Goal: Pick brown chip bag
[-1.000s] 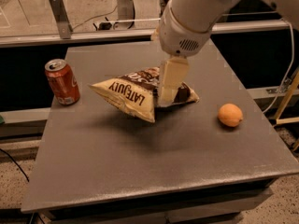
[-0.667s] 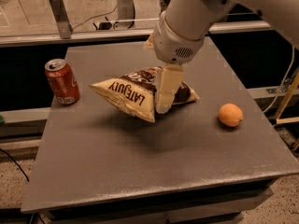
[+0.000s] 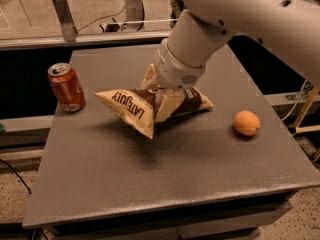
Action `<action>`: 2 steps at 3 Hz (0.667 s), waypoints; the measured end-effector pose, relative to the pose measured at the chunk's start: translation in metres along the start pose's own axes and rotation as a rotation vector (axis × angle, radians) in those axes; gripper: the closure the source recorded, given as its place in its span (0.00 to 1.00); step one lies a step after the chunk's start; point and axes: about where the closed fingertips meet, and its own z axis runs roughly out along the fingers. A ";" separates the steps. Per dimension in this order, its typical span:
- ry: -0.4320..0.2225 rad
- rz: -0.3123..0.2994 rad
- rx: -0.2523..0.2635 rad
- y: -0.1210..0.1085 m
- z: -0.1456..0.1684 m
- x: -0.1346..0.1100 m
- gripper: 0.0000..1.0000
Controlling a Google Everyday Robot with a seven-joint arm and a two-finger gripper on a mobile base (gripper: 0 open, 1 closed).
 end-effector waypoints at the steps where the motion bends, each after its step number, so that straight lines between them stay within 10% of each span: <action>1: 0.000 -0.004 0.000 0.001 0.000 -0.001 0.72; 2: 0.004 -0.012 0.012 -0.003 -0.009 -0.001 0.95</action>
Offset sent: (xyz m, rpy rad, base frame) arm 0.0052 -0.0066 0.0198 0.0041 -0.0327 0.0065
